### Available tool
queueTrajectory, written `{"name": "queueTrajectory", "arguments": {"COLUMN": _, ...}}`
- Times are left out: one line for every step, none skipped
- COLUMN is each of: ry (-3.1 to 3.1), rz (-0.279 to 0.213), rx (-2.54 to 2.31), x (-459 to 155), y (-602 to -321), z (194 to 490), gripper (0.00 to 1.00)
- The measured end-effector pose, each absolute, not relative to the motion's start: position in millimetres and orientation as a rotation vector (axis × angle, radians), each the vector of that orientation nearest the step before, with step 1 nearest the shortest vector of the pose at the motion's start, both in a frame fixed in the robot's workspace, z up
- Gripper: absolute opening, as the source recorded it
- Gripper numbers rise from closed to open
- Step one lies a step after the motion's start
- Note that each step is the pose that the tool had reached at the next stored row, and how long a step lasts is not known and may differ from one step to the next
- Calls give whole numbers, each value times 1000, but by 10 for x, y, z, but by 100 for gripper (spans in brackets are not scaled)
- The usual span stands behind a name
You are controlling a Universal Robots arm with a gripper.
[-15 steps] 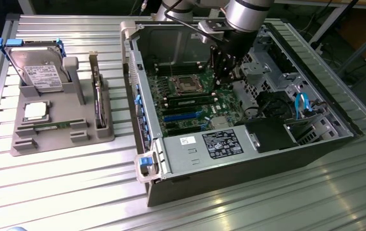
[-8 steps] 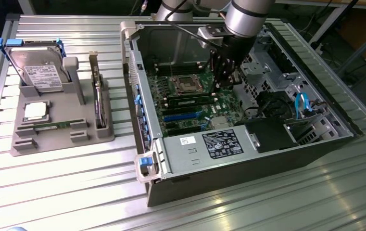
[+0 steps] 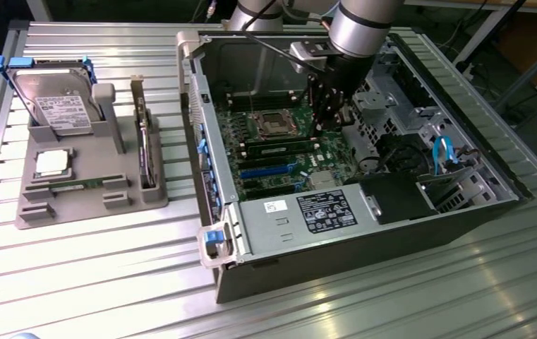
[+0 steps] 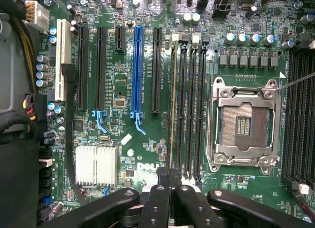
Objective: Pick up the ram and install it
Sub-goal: 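Press down the ram until it locks into place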
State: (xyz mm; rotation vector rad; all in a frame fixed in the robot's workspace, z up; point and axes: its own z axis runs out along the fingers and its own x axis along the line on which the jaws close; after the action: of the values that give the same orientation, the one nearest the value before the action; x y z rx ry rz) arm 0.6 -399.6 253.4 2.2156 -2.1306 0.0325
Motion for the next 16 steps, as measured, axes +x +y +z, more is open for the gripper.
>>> {"name": "queueTrajectory", "arguments": {"ry": -2131, "rz": 33, "rx": 2216, "x": 6, "y": -3996, "z": 2533, "gripper": 11}}
{"name": "queueTrajectory", "arguments": {"ry": -2131, "rz": 32, "rx": 2216, "x": 6, "y": -3996, "z": 2531, "gripper": 11}}
{"name": "queueTrajectory", "arguments": {"ry": -2131, "rz": 32, "rx": 2216, "x": 6, "y": -3996, "z": 2529, "gripper": 11}}
{"name": "queueTrajectory", "arguments": {"ry": -2131, "rz": 33, "rx": 2216, "x": 6, "y": -3996, "z": 2525, "gripper": 11}}
{"name": "queueTrajectory", "arguments": {"ry": -2130, "rz": 33, "rx": 2216, "x": 6, "y": -3996, "z": 2515, "gripper": 11}}
{"name": "queueTrajectory", "arguments": {"ry": -2131, "rz": 33, "rx": 2216, "x": 6, "y": -3996, "z": 2508, "gripper": 11}}
{"name": "queueTrajectory", "arguments": {"ry": -2130, "rz": 33, "rx": 2216, "x": 6, "y": -3996, "z": 2500, "gripper": 11}}
{"name": "queueTrajectory", "arguments": {"ry": -2130, "rz": 33, "rx": 2216, "x": 6, "y": -3996, "z": 2491, "gripper": 11}}
{"name": "queueTrajectory", "arguments": {"ry": -2131, "rz": 33, "rx": 2216, "x": 6, "y": -3995, "z": 2474, "gripper": 11}}
{"name": "queueTrajectory", "arguments": {"ry": -2131, "rz": 33, "rx": 2216, "x": 6, "y": -3994, "z": 2460, "gripper": 11}}
{"name": "queueTrajectory", "arguments": {"ry": -2131, "rz": 34, "rx": 2216, "x": 6, "y": -3993, "z": 2449, "gripper": 11}}
{"name": "queueTrajectory", "arguments": {"ry": -2131, "rz": 34, "rx": 2216, "x": 6, "y": -3992, "z": 2438, "gripper": 11}}
{"name": "queueTrajectory", "arguments": {"ry": -2131, "rz": 34, "rx": 2216, "x": 6, "y": -3991, "z": 2432, "gripper": 11}}
{"name": "queueTrajectory", "arguments": {"ry": -2131, "rz": 34, "rx": 2216, "x": 6, "y": -3990, "z": 2421, "gripper": 11}}
{"name": "queueTrajectory", "arguments": {"ry": -2131, "rz": 34, "rx": 2217, "x": 6, "y": -3990, "z": 2407, "gripper": 11}}
{"name": "queueTrajectory", "arguments": {"ry": -2131, "rz": 34, "rx": 2217, "x": 6, "y": -3990, "z": 2396, "gripper": 11}}
